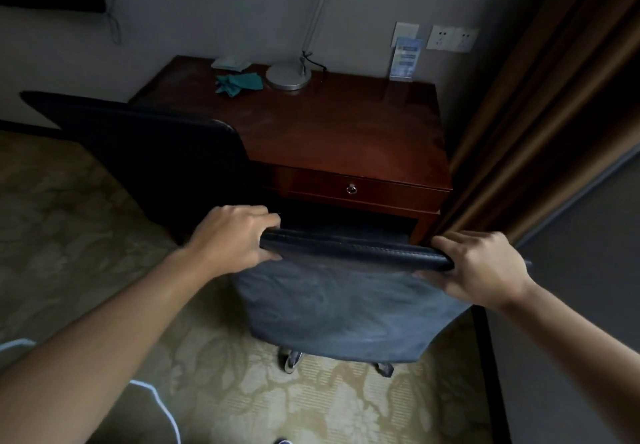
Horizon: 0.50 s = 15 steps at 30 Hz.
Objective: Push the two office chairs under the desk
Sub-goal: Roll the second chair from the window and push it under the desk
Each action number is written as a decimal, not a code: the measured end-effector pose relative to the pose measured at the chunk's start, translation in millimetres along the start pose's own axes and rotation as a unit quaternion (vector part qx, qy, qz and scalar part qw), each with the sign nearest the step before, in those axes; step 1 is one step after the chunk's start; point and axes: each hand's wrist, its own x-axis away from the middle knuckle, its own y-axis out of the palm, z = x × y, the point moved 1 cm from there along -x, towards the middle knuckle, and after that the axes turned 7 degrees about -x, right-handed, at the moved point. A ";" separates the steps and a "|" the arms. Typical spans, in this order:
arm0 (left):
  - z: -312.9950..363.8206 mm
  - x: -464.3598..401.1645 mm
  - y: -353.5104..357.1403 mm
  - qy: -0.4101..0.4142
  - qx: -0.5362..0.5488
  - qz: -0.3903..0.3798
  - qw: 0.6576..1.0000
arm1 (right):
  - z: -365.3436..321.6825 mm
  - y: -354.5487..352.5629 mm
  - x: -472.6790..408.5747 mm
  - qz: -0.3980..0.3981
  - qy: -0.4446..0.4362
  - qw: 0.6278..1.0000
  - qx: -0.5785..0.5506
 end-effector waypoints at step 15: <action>-5.5 -42.9 -15.2 0.004 0.010 0.062 0.998 | 29.2 -6.7 -23.8 0.034 0.008 0.999 0.013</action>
